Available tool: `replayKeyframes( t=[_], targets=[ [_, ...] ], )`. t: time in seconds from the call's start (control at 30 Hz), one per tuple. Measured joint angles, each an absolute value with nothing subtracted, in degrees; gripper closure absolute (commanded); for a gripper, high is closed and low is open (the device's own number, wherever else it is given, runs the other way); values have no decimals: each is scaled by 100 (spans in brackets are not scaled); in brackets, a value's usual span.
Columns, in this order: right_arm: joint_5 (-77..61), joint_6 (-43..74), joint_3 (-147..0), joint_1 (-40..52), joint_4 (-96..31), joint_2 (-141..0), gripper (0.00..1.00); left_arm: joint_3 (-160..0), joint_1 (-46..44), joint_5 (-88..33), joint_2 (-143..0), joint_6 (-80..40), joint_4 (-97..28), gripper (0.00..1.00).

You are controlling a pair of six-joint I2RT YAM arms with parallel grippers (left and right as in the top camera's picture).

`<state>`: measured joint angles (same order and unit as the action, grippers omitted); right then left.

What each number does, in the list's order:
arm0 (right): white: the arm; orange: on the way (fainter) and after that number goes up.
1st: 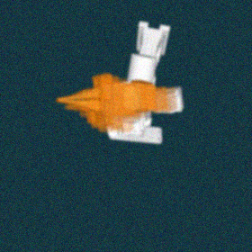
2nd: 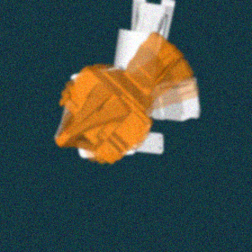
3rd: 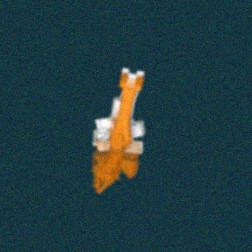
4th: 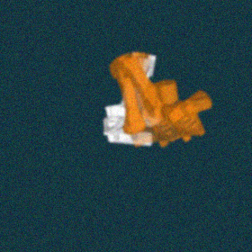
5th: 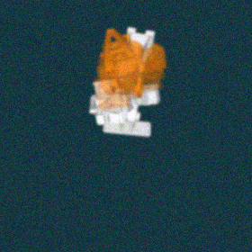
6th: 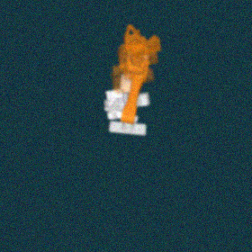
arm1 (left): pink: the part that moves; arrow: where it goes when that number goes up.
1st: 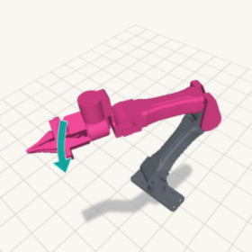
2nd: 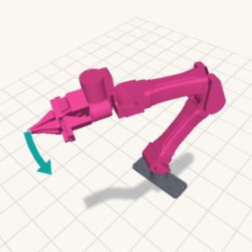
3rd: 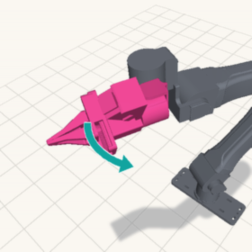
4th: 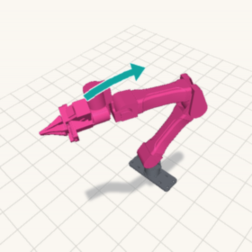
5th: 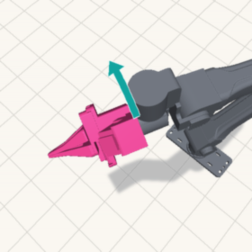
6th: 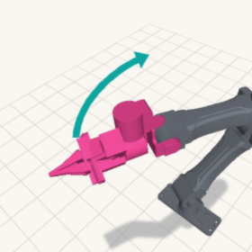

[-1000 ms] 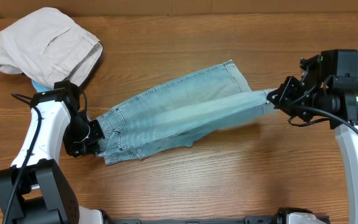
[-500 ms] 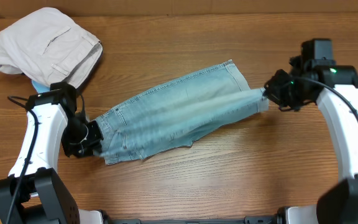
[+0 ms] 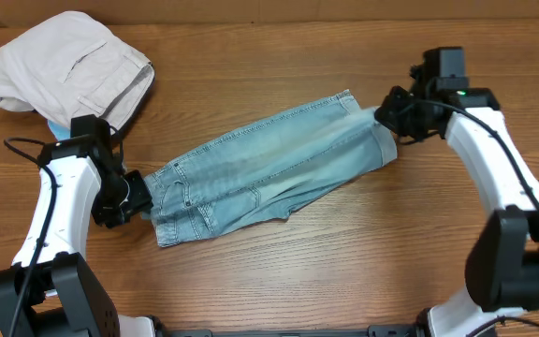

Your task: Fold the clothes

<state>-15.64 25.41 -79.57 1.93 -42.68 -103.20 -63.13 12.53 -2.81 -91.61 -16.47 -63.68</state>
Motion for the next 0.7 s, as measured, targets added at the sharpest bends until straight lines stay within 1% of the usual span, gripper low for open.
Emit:
replayKeyframes(
  t=[0.03, 0.07, 0.1, 0.27, 0.4, 0.43, 0.47, 0.5, 0.53, 0.57, 0.6, 0.67, 0.7],
  targets=[
    [-1557, 2543, -7957, 246, -4119, -10409, 60, -6292, 1253, -272, -9161, -1647, -6335, 41],
    [-1529, 2539, -7957, 298, -3979, -10492, 34, -6257, 1253, -263, -9161, -1658, -6300, 31],
    [-1503, 2491, -7957, 353, -3857, -10562, 27, -6204, 1253, -244, -9161, -1634, -6278, 28],
    [-1441, 2220, -7957, 495, -3752, -10645, 25, -6080, 1253, -233, -9161, -1555, -6390, 27],
    [-1413, 2117, -7966, 307, -4134, -10645, 25, -6329, 1253, -386, -9161, -1317, -6744, 27],
    [-1413, 2086, -7966, 259, -4226, -10645, 26, -6530, 1253, -489, -9161, -1240, -6873, 31],
    [-1417, 2043, -7968, 191, -4335, -10645, 25, -6744, 1253, -609, -9161, -1162, -6976, 38],
    [-1417, 1997, -7972, 139, -4458, -10645, 27, -6978, 1253, -760, -9161, -1061, -7070, 51],
    [-1415, 1944, -7975, 97, -4598, -10645, 31, -7212, 1251, -930, -9161, -934, -7161, 59],
    [-1415, 1887, -7979, 69, -4751, -10645, 39, -7413, 1238, -1105, -9161, -799, -7229, 68],
    [-1415, 1828, -7979, 54, -4919, -10645, 46, -7570, 1203, -1299, -9148, -624, -7260, 80],
    [-1402, 1752, -7979, 54, -5199, -10645, 80, -7675, 1098, -1544, -9126, -421, -7266, 96],
    [-1378, 1737, -7979, 56, -5321, -10645, 92, -7673, 991, -1625, -9118, -329, -7258, 96]
  ],
)
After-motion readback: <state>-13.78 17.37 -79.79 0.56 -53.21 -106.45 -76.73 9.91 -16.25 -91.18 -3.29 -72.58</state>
